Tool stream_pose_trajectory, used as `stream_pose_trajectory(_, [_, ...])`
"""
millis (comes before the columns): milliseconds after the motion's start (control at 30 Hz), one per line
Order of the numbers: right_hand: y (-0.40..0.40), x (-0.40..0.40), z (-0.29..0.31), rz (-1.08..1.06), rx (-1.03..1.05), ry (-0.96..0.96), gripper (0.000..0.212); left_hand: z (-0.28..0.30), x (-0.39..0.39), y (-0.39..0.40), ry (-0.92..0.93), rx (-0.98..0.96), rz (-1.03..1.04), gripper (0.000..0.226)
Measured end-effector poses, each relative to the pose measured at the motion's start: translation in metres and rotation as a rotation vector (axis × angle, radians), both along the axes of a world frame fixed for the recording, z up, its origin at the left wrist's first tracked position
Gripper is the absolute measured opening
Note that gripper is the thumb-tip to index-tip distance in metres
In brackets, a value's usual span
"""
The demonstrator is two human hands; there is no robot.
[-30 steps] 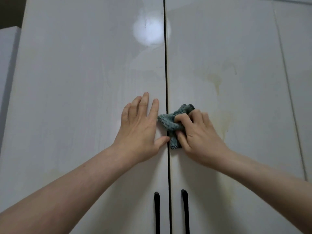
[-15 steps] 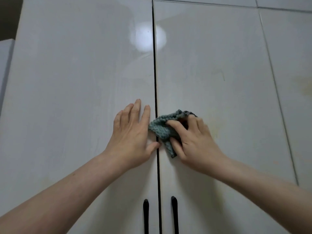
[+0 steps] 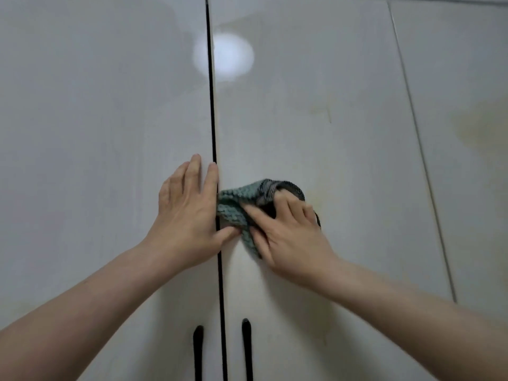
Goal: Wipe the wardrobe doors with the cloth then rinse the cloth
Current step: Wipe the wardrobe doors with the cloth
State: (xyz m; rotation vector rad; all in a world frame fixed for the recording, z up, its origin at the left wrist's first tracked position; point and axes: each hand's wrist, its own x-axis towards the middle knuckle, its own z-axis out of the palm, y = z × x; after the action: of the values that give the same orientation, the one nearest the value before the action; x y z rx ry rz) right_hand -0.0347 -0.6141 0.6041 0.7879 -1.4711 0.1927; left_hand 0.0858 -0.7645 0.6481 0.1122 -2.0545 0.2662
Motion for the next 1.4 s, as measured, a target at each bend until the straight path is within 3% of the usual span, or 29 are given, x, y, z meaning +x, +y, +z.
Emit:
stream_pose_trajectory(67, [0.02, -0.008, 0.041, -0.05, -0.051, 0.002, 0.049, 0.005, -0.003, 0.006, -0.015, -0.015, 0.01, 0.111])
stream_pose_trajectory(167, [0.06, -0.027, 0.103, -0.089, -0.339, -0.255, 0.051, 0.009, -0.007, 0.016, -0.026, -0.01, 0.009, 0.112])
stream_pose_trajectory(267, [0.06, -0.03, 0.073, -0.13, -0.483, -0.232, 0.053, 0.008, -0.012, 0.025, -0.028, -0.014, 0.003, 0.113])
stream_pose_trajectory(400, [0.027, -0.007, -0.029, -0.03, -0.062, -0.06, 0.051, 0.012, -0.016, 0.027, -0.044, -0.063, 0.015, 0.114])
stream_pose_trajectory(467, [0.04, -0.01, -0.003, -0.029, 0.037, -0.027, 0.046, 0.016, -0.016, 0.029, -0.058, -0.093, 0.003, 0.116])
stream_pose_trajectory(533, [0.05, -0.018, 0.053, -0.09, -0.116, -0.045, 0.049, 0.018, -0.015, 0.029, -0.069, -0.105, -0.002, 0.118])
stream_pose_trajectory(633, [0.069, -0.026, 0.128, -0.119, -0.382, -0.309, 0.052, 0.02, -0.015, 0.028, -0.06, -0.119, -0.013, 0.119])
stream_pose_trajectory(733, [0.048, -0.023, 0.124, -0.145, -0.523, -0.297, 0.054, 0.023, -0.013, 0.025, -0.063, -0.141, -0.02, 0.119])
stream_pose_trajectory(833, [0.015, -0.008, 0.075, -0.095, -0.253, -0.097, 0.055, 0.024, -0.013, 0.021, -0.048, -0.193, -0.037, 0.115])
stream_pose_trajectory(900, [0.025, -0.005, 0.081, -0.126, -0.032, -0.021, 0.052, 0.026, -0.012, 0.018, -0.033, -0.219, -0.037, 0.114])
stream_pose_trajectory(967, [0.053, -0.013, 0.121, -0.163, -0.168, -0.055, 0.05, 0.027, -0.011, 0.017, -0.048, -0.231, -0.026, 0.113])
stream_pose_trajectory(1033, [0.083, -0.027, 0.153, -0.17, -0.436, -0.297, 0.05, 0.026, -0.01, 0.017, -0.049, -0.221, -0.031, 0.111])
stream_pose_trajectory(1067, [0.091, -0.031, 0.157, -0.131, -0.563, -0.409, 0.049, 0.025, -0.01, 0.017, -0.042, -0.221, -0.037, 0.111])
stream_pose_trajectory(1133, [0.081, -0.031, 0.135, -0.124, -0.679, -0.424, 0.04, 0.019, -0.011, 0.016, -0.035, -0.213, -0.054, 0.11])
stream_pose_trajectory(1200, [0.051, -0.02, 0.084, -0.164, -0.636, -0.346, 0.043, 0.015, -0.013, 0.015, -0.035, -0.215, -0.06, 0.109])
stream_pose_trajectory(1300, [0.018, 0.009, -0.004, -0.138, -0.271, -0.244, 0.053, 0.012, -0.012, 0.013, -0.043, -0.232, -0.072, 0.108])
stream_pose_trajectory(1400, [0.039, 0.008, -0.005, -0.143, -0.044, -0.166, 0.049, 0.011, -0.01, 0.009, -0.042, -0.247, -0.082, 0.105])
